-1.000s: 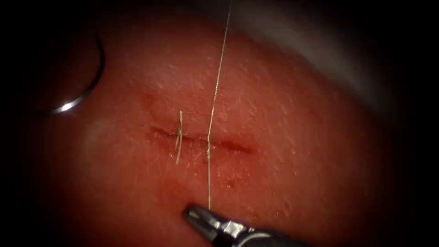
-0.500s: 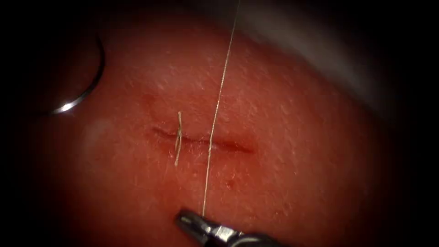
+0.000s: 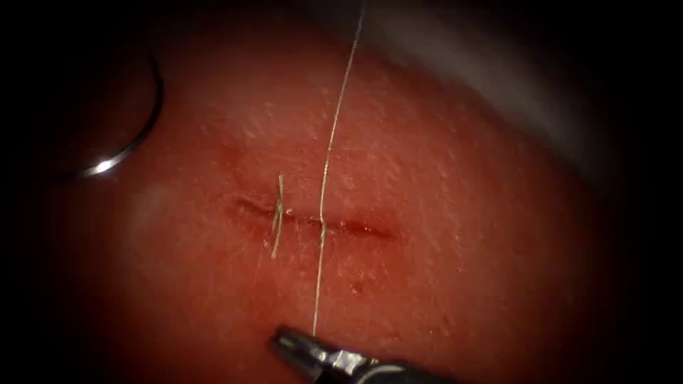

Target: Wound Closure

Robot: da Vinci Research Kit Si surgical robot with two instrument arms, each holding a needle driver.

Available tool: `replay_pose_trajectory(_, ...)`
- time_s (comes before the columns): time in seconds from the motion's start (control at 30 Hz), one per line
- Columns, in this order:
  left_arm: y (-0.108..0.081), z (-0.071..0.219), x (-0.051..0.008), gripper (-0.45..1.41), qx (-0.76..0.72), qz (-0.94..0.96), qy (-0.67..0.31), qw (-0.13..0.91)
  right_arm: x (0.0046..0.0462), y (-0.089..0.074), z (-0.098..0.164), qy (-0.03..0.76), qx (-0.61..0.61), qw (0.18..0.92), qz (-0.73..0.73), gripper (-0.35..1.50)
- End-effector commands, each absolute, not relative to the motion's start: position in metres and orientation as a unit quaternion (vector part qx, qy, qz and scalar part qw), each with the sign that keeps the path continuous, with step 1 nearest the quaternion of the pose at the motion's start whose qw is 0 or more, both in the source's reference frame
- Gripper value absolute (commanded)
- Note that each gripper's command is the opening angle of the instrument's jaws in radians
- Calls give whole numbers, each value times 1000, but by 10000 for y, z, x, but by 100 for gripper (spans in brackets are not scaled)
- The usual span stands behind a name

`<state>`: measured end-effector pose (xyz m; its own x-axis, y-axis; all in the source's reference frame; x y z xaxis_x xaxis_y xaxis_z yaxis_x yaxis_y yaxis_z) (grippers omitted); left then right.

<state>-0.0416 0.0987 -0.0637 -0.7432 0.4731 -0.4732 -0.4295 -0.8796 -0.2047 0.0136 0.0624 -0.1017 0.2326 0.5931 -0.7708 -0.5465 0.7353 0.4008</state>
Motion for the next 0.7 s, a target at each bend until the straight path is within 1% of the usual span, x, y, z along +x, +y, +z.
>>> replay_pose_trajectory(0.03,987,-640,-418,-35,-268,933,-44,235,140,627,-1018,504,26,781,368,78)
replay_pose_trajectory(0.07,977,-653,-411,-35,-268,933,-57,235,134,631,-1029,504,33,779,371,98)
replay_pose_trajectory(0.1,963,-670,-402,-35,-270,931,-71,236,128,635,-1038,505,40,775,377,108)
replay_pose_trajectory(0.13,963,-670,-402,-35,-270,931,-71,236,128,635,-1038,505,40,775,377,108)
replay_pose_trajectory(0.27,918,-713,-378,-35,-269,931,-85,231,113,643,-1060,510,61,774,371,118)
replay_pose_trajectory(0.33,909,-721,-373,-35,-269,932,-85,230,111,644,-1063,514,72,772,367,118)
replay_pose_trajectory(0.4,883,-742,-362,-35,-267,932,-89,230,106,652,-1070,521,91,771,355,110)
replay_pose_trajectory(0.53,851,-765,-349,-35,-265,932,-91,228,109,674,-1068,523,91,768,358,103)
replay_pose_trajectory(0.63,815,-778,-343,-35,-263,934,-90,226,114,700,-1055,529,89,763,362,88)
replay_pose_trajectory(0.7,798,-781,-341,-35,-261,935,-87,225,116,711,-1047,528,88,762,364,83)
